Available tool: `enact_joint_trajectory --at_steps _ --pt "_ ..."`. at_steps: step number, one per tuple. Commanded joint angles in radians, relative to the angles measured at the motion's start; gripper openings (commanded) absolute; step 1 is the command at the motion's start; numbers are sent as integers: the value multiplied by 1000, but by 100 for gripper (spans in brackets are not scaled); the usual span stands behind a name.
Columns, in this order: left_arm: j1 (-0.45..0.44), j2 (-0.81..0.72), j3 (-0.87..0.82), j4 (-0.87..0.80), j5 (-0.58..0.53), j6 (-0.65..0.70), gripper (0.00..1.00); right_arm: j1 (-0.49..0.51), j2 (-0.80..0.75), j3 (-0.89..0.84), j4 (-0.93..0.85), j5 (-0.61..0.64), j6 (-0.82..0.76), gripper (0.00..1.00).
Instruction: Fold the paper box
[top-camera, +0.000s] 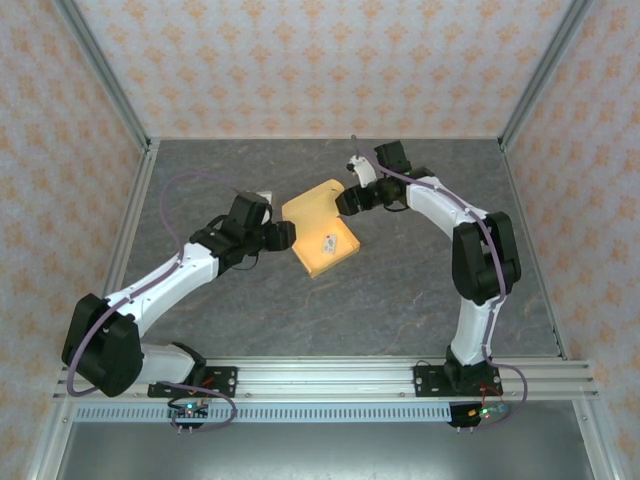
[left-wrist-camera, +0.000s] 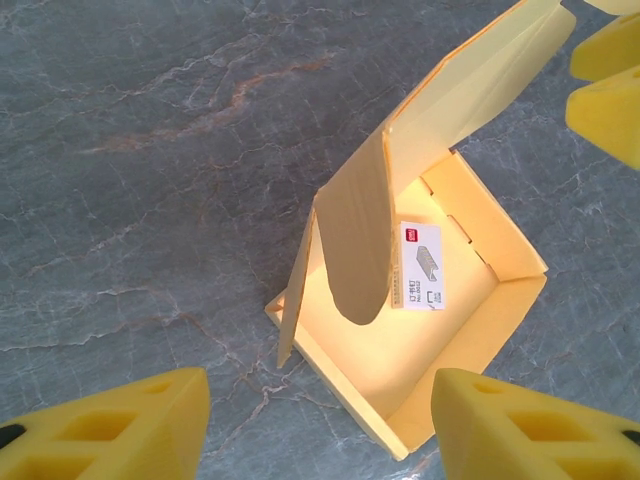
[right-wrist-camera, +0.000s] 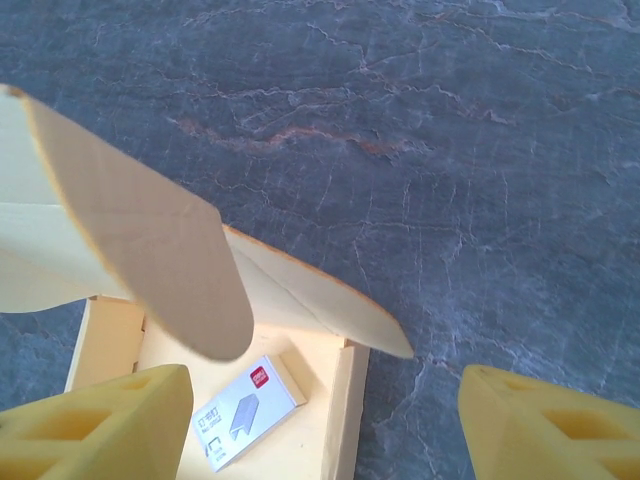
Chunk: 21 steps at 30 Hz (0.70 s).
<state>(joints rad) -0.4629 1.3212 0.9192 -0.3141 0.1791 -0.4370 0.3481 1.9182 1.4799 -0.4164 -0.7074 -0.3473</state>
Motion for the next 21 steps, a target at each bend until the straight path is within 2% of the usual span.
enact_joint_trajectory --at_steps 1,9,21 --pt "-2 -1 9 -17 -28 10 62 -1 25 54 51 -35 -71 71" --pt "-1 4 10 -16 -12 7 63 -1 86 121 29 -56 -118 66" --pt "-1 42 33 -33 -27 18 63 0 94 139 1 -90 -127 38"
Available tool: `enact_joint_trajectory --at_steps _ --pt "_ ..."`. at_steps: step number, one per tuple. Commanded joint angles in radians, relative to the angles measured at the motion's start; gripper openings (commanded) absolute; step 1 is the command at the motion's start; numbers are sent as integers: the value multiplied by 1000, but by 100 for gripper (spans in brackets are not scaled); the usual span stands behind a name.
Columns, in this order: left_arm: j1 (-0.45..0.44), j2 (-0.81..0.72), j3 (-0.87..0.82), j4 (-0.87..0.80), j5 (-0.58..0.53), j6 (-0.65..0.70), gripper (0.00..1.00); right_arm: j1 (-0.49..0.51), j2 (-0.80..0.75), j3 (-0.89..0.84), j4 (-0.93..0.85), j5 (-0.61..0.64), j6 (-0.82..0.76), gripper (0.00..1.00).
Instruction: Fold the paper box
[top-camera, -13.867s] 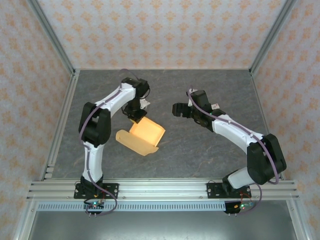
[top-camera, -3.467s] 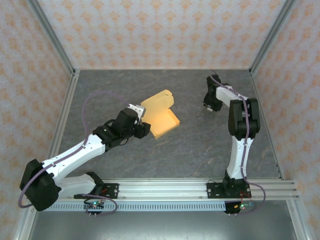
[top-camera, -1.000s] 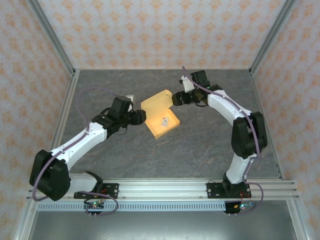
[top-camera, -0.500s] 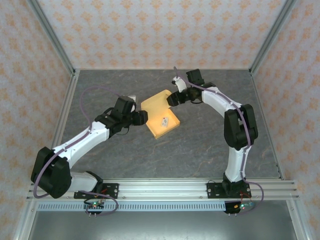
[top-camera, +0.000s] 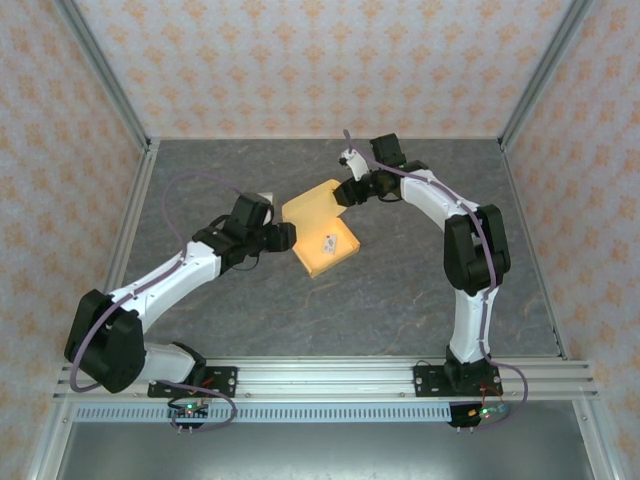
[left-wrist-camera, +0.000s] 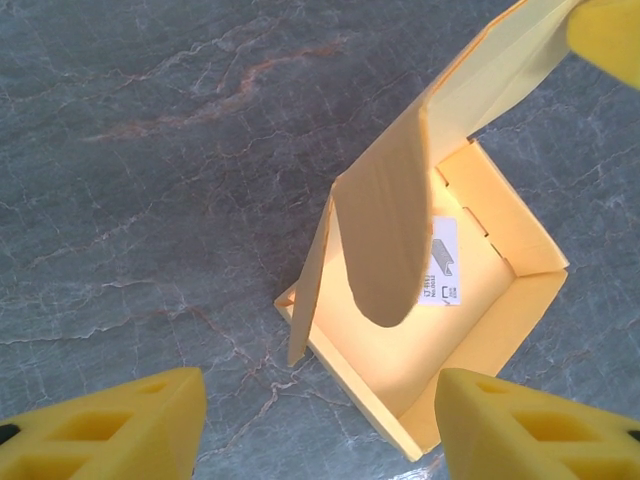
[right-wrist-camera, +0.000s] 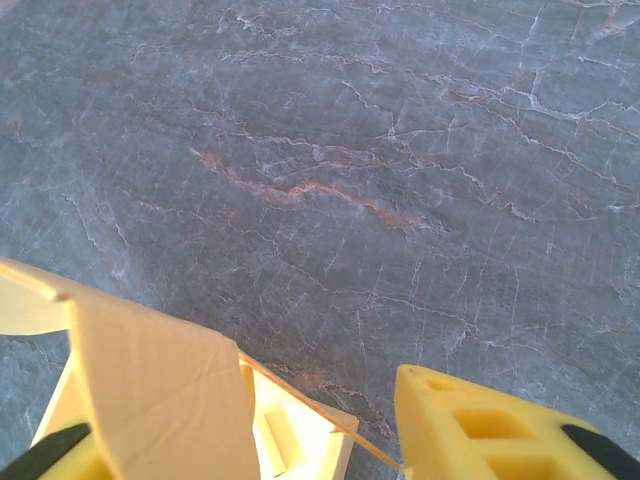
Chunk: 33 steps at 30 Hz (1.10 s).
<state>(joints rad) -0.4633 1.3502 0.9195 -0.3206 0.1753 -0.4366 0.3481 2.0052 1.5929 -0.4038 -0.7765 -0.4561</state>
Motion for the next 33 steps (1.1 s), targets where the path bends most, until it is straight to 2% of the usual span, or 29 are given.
enact_joint_trajectory --at_steps 1,9,15,18,26,33 --pt "-1 17 36 -28 -22 18 62 0 6 23 -12 -19 -18 37" --pt "-8 55 89 -55 -42 41 61 -1 -19 -3 -2 22 -13 29" --pt "-13 115 151 -100 -114 78 48 -1 -24 -4 -1 26 -6 23" --pt "-13 145 171 -114 -146 87 46 -1 -24 -4 -3 28 -5 21" --pt "-11 138 150 -101 -195 91 51 -1 -25 5 -11 32 -10 19" --pt "8 178 175 -86 -177 117 51 0 -24 9 -17 32 -12 18"
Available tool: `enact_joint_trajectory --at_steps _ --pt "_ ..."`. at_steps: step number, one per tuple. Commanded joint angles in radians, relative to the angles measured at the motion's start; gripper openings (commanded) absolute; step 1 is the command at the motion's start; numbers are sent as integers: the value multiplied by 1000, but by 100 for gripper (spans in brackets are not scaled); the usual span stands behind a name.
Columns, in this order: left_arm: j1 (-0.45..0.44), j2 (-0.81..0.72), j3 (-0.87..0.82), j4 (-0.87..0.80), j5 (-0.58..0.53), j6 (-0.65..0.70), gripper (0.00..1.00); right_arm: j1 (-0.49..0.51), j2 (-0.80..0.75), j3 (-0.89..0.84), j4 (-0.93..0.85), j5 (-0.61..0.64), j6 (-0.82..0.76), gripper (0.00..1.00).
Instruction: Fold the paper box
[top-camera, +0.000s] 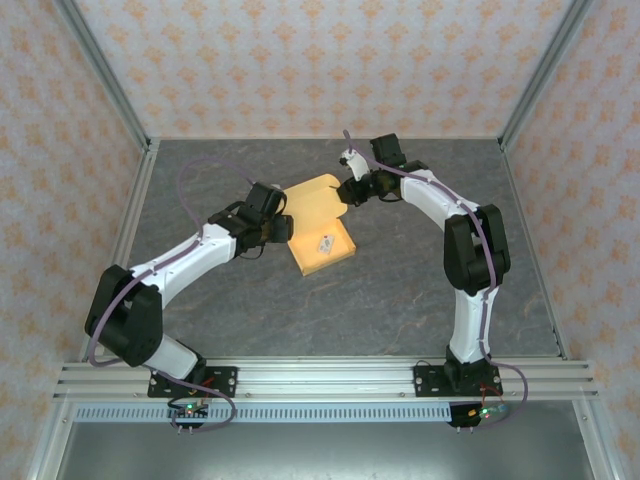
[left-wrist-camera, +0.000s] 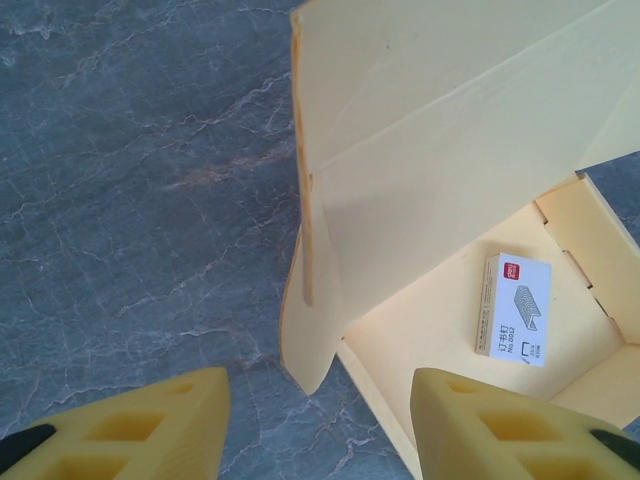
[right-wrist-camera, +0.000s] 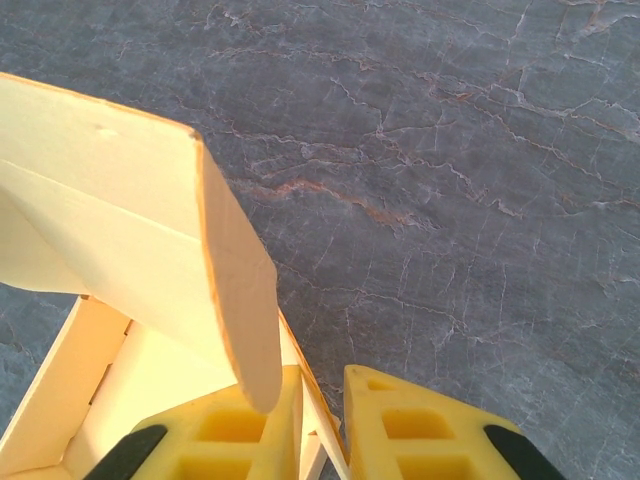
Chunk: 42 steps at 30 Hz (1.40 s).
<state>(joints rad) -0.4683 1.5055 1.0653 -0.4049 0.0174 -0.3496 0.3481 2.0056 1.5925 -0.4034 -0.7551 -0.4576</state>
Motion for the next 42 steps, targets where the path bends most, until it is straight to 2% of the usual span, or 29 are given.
enact_joint_trajectory --at_steps 1,8,13,18,23,31,42 --pt "17 28 34 0 -11 32 51 0 -26 9 -17 10 -10 17" --pt "38 73 71 4 7 53 52 0 -23 15 -23 8 -12 16" --pt "66 108 89 30 79 59 52 0 -22 17 -25 5 -12 15" --pt "68 136 123 32 100 73 51 0 -22 20 -31 5 -15 11" --pt "74 152 147 21 97 86 46 1 -22 20 -34 5 -18 6" --pt "92 142 149 2 73 101 46 1 -36 23 -44 11 -26 0" --pt "138 121 155 -15 120 184 60 0 -67 24 -65 22 -61 0"
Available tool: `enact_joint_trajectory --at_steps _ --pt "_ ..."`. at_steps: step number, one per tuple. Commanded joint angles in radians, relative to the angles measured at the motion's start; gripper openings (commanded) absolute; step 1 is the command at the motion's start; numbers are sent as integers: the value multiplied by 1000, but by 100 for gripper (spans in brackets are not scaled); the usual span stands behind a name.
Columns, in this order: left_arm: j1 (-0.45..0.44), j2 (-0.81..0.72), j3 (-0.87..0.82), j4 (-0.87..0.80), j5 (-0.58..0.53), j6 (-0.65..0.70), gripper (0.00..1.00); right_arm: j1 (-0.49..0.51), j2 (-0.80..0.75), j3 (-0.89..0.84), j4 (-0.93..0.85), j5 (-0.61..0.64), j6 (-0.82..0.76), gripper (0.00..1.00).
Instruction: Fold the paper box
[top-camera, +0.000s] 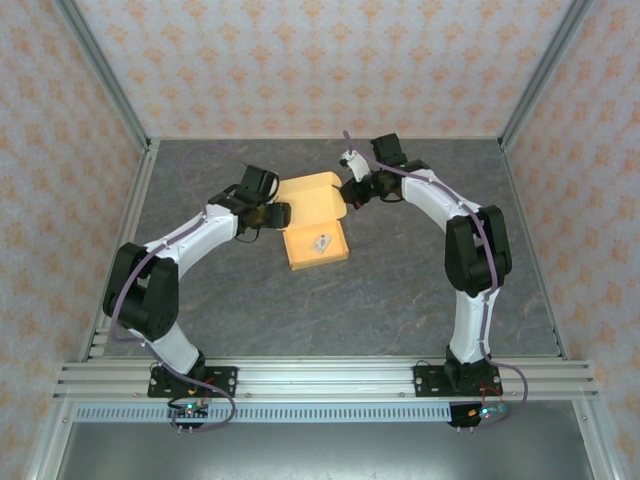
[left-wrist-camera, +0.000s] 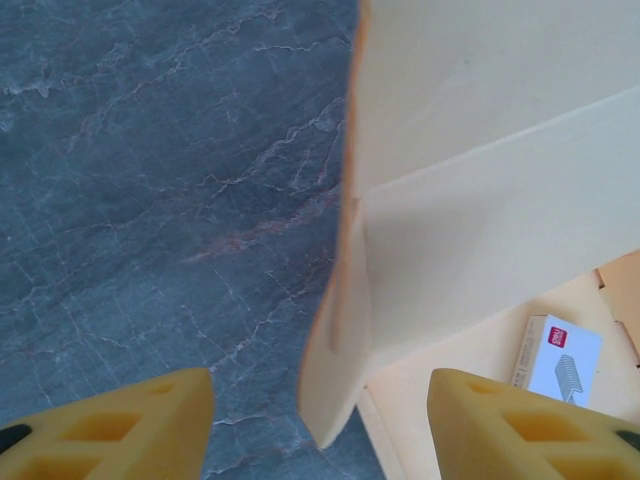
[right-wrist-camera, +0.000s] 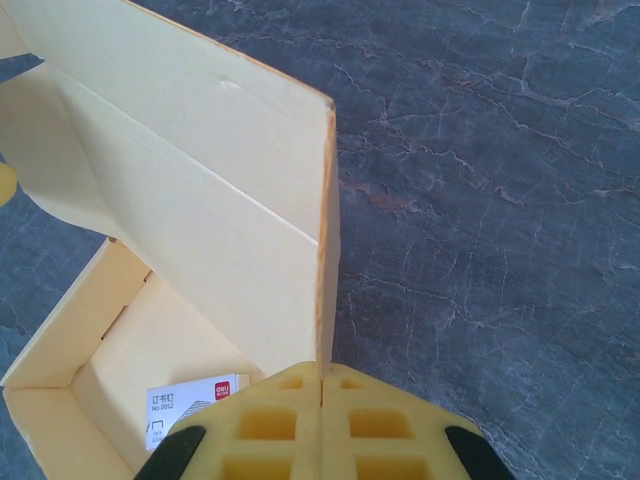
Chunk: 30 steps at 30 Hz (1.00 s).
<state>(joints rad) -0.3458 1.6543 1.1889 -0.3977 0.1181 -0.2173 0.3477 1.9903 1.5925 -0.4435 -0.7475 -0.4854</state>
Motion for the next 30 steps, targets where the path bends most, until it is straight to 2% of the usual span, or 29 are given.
enact_joint_trajectory --at_steps 1,5,11,14,17,22,25,30 --pt "21 -27 37 -25 32 64 60 0 -52 26 -27 15 -35 0" --pt "33 -13 57 -28 91 99 58 0 -56 29 -30 17 -38 0" --pt "35 25 103 -46 108 121 40 2 -56 28 -31 18 -38 0" --pt "35 32 111 -51 118 119 37 1 -57 26 -29 21 -35 0" --pt "35 35 110 -59 93 119 37 2 -57 24 -25 21 -33 0" --pt "36 32 106 -73 36 122 45 1 -56 24 -24 26 -33 0" --pt "36 37 105 -72 58 125 45 0 -57 23 -24 28 -32 0" --pt "37 47 104 -69 81 125 39 2 -57 22 -23 33 -31 0"
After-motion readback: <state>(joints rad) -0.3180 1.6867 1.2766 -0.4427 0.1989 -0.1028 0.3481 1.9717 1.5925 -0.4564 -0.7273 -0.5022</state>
